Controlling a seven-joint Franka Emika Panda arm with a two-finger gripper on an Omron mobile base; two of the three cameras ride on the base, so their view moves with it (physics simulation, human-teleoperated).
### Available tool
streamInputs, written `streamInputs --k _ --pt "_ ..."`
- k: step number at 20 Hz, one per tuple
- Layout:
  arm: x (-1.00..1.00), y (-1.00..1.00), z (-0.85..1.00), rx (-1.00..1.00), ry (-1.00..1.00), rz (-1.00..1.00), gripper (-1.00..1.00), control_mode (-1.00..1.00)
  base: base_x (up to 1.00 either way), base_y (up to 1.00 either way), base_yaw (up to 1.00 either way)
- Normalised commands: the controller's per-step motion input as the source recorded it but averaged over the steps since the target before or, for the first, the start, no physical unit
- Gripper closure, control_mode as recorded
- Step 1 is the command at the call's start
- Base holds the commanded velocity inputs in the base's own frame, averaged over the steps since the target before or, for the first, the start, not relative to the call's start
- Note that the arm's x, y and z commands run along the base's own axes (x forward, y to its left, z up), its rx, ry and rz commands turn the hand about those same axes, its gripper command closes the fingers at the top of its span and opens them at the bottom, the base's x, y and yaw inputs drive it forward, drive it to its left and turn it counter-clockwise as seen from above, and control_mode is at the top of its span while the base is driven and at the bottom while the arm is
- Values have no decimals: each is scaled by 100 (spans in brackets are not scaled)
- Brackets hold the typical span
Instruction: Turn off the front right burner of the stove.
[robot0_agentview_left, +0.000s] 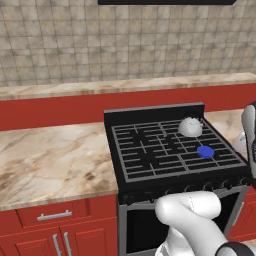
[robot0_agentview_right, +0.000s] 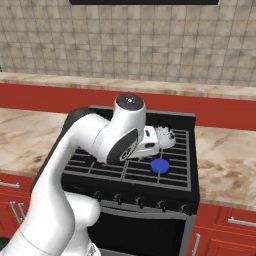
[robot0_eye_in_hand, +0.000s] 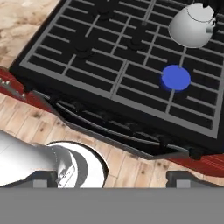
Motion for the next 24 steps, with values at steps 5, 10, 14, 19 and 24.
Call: streamInputs --k 5,10,14,19,24 --pt "-27 -66 -39 -10 -25 20 -100 -100 0 0 0" --pt "-18 -52 -45 -14 -28 23 -100 -100 0 0 0" --pt "-14 -53 -45 -14 -33 22 -100 -100 0 0 0" --pt "-14 -34 -52 -16 -32 16 -100 -100 0 0 0" --pt "0 -25 -45 -12 -19 10 -100 -100 0 0 0"
